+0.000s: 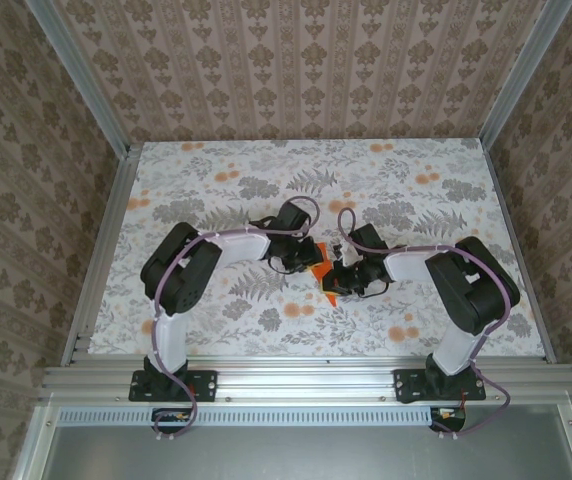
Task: Fold a paper plane with a square sheet of paper (pick it up from the middle)
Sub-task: Fold the wing for the fifth time at the center of the table.
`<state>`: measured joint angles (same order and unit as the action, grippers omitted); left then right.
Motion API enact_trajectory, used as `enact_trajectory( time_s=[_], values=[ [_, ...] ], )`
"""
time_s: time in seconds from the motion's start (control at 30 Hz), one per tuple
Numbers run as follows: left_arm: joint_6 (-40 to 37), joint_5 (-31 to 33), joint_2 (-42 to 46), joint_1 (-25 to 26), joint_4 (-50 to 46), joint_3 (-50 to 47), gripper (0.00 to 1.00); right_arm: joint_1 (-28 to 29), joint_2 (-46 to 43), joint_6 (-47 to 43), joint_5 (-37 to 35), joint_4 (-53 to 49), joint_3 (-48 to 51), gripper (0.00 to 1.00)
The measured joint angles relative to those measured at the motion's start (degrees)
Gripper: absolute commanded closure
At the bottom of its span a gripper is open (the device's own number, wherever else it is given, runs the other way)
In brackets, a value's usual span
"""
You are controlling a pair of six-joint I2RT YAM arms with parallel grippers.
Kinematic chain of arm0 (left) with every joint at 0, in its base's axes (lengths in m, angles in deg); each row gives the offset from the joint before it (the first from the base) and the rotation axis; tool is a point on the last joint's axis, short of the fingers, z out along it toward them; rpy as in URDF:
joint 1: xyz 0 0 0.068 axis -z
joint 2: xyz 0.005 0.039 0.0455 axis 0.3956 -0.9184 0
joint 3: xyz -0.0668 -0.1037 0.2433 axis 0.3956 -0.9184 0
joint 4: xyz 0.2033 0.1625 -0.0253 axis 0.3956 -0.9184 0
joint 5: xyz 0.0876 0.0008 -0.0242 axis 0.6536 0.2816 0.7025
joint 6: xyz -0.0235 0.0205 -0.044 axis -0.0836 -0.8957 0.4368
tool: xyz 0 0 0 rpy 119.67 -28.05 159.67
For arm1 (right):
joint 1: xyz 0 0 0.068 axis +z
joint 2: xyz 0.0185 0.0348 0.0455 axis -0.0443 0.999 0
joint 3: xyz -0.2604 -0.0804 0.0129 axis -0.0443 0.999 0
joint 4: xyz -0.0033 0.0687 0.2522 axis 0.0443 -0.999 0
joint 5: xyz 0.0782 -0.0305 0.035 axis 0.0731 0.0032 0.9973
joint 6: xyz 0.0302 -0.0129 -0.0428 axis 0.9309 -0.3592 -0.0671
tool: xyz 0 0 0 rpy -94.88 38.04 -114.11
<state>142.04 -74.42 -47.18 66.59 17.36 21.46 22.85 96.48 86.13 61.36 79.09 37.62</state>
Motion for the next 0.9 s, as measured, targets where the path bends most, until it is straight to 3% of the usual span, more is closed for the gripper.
enact_trajectory(
  time_s=[0.9],
  values=[
    [-7.04,-2.86,-1.18,-11.85,-0.15,2.51,0.73,-0.39,0.28,-1.51,1.38,0.42,0.35,0.99]
  ],
)
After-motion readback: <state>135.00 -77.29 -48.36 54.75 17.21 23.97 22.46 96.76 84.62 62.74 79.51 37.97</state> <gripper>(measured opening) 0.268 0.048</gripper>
